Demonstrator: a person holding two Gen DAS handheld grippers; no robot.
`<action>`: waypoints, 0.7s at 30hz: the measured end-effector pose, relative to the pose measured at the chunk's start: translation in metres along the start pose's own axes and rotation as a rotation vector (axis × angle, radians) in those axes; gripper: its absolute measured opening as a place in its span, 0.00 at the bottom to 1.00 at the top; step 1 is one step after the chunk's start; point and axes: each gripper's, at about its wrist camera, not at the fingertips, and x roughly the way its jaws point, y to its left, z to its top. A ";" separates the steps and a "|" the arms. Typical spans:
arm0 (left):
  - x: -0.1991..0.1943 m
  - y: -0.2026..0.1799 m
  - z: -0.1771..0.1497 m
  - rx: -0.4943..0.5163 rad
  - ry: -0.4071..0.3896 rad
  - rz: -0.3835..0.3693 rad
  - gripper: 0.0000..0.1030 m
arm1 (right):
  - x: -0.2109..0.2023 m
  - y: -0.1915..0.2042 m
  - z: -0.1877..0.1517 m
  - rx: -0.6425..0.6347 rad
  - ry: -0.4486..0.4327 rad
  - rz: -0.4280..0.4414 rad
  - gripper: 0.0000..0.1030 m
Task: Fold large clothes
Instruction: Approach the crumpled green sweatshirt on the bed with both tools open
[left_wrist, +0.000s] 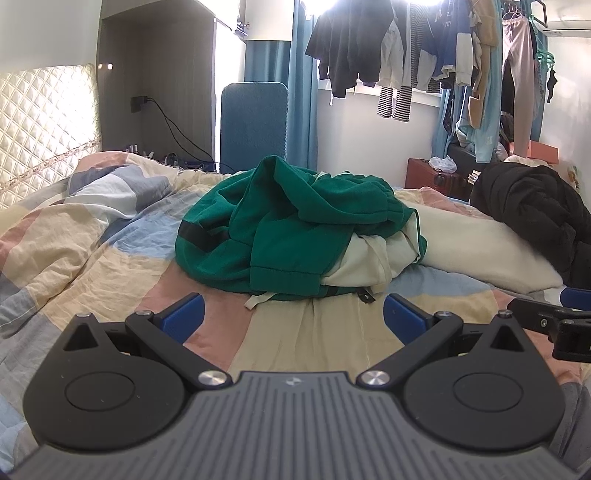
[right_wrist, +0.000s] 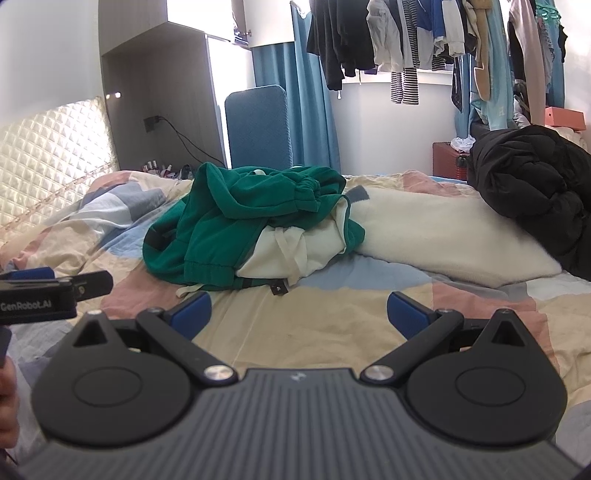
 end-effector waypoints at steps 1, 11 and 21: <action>0.000 0.000 0.000 -0.001 0.000 -0.001 1.00 | 0.000 0.000 0.000 0.000 0.000 -0.001 1.00; 0.000 0.000 0.000 -0.003 -0.001 0.001 1.00 | 0.001 0.001 0.000 -0.003 0.003 0.001 1.00; 0.000 0.000 0.000 -0.002 -0.011 0.007 1.00 | 0.001 -0.002 -0.001 0.016 0.000 0.013 1.00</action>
